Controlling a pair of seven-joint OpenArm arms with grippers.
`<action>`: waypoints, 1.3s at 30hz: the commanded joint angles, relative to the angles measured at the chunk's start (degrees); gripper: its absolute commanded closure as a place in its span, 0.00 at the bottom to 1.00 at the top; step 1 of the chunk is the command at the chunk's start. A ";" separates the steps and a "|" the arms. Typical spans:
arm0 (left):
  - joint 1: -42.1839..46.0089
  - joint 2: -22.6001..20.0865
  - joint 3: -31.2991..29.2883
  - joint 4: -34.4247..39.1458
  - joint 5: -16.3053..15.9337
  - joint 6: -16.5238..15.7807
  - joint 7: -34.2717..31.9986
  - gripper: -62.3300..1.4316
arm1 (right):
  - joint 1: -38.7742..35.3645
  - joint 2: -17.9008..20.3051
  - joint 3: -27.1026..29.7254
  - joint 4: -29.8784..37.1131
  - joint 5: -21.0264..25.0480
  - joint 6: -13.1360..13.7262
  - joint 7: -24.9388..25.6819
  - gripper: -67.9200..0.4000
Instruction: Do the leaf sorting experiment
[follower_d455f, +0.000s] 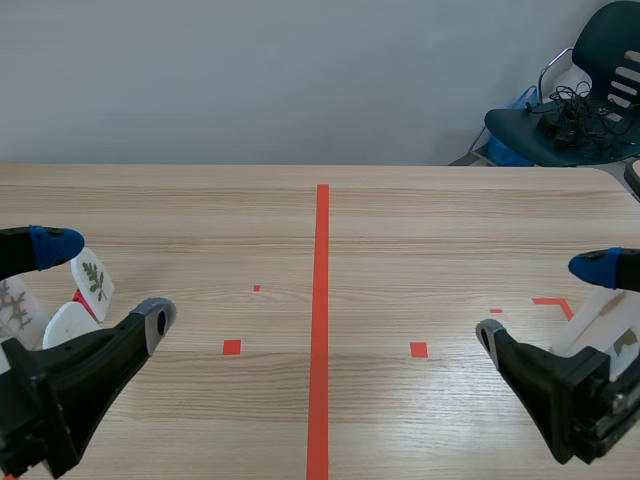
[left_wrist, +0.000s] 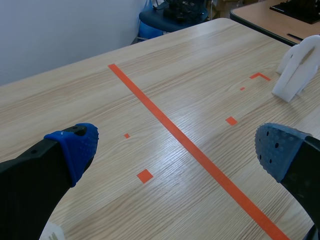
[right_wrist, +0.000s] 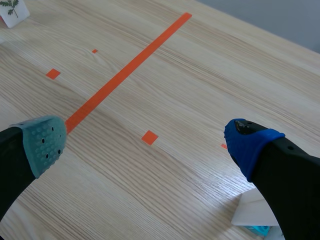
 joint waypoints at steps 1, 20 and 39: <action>-0.02 0.46 -0.42 0.81 -0.04 -0.02 -0.46 0.00 | 1.55 0.13 2.64 2.12 -2.21 -0.20 3.58 0.00; -0.02 0.44 -0.42 0.81 0.07 -0.04 -0.37 0.00 | 4.63 -0.04 2.62 2.14 -2.23 -0.22 2.10 0.00; -0.02 0.42 -0.42 0.81 0.07 -0.07 -0.37 0.00 | 4.63 -0.04 2.62 2.14 -2.23 -0.22 1.64 0.00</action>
